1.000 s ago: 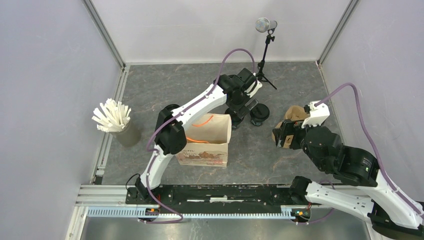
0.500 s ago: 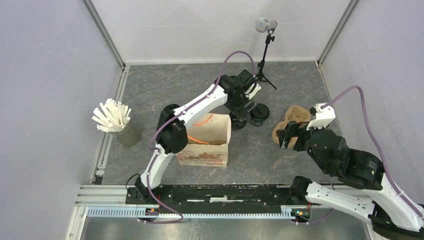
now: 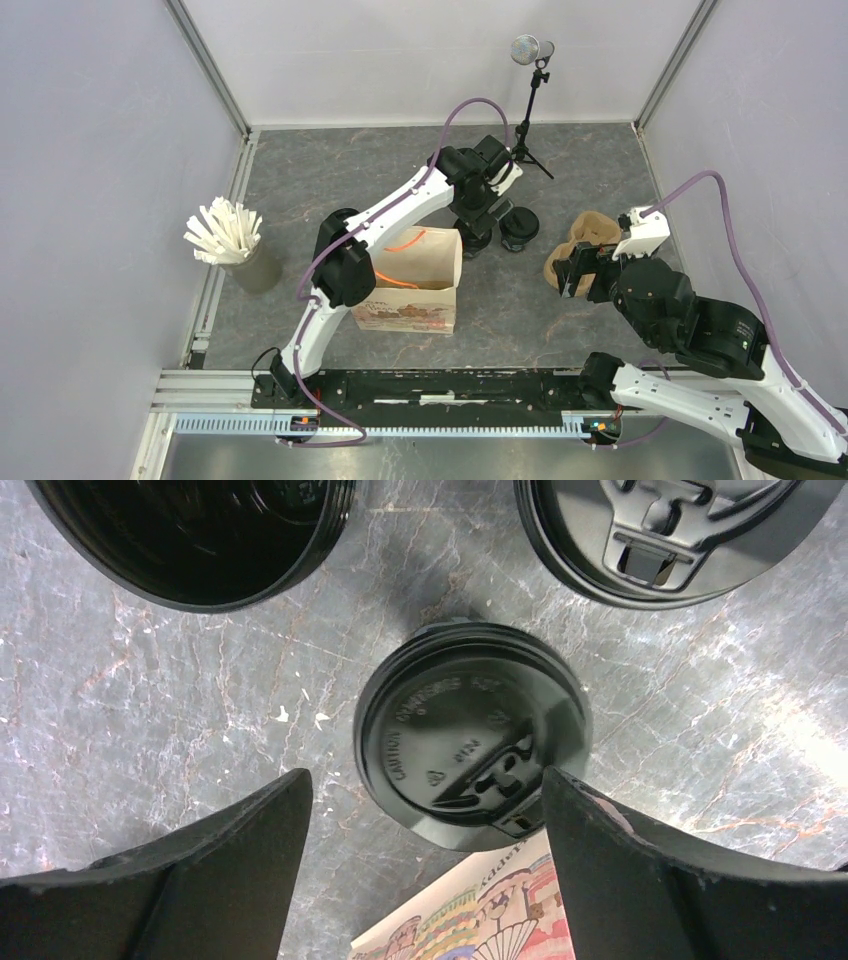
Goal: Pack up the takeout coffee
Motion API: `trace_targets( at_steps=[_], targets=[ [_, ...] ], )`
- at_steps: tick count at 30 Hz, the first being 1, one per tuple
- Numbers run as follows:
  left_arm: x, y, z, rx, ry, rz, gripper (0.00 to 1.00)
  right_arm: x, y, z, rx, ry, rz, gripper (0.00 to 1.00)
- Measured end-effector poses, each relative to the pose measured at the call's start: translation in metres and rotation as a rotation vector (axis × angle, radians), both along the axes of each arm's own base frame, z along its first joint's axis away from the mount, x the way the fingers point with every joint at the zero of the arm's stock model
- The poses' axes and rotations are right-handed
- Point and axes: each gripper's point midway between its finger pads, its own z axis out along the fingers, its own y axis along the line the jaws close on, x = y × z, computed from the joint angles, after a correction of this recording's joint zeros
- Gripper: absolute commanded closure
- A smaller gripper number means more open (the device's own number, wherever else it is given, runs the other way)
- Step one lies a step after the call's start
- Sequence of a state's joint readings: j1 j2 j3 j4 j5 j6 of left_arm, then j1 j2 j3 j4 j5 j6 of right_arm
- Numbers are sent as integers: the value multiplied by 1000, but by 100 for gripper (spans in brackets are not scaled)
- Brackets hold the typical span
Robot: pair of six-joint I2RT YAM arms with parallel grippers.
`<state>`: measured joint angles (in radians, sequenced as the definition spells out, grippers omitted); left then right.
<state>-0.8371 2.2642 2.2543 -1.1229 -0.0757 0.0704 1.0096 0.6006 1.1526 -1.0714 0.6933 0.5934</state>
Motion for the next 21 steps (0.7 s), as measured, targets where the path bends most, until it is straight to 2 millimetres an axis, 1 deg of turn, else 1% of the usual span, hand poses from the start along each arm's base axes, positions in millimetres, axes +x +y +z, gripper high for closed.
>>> trace_targets(
  at_steps=[7, 21],
  targets=[
    [3, -5, 11, -30, -18, -3, 5, 1, 1, 0, -13, -1, 4, 3],
    [4, -6, 8, -25, -13, -3, 4, 2, 2, 0, -32, 2, 9, 3]
  ],
)
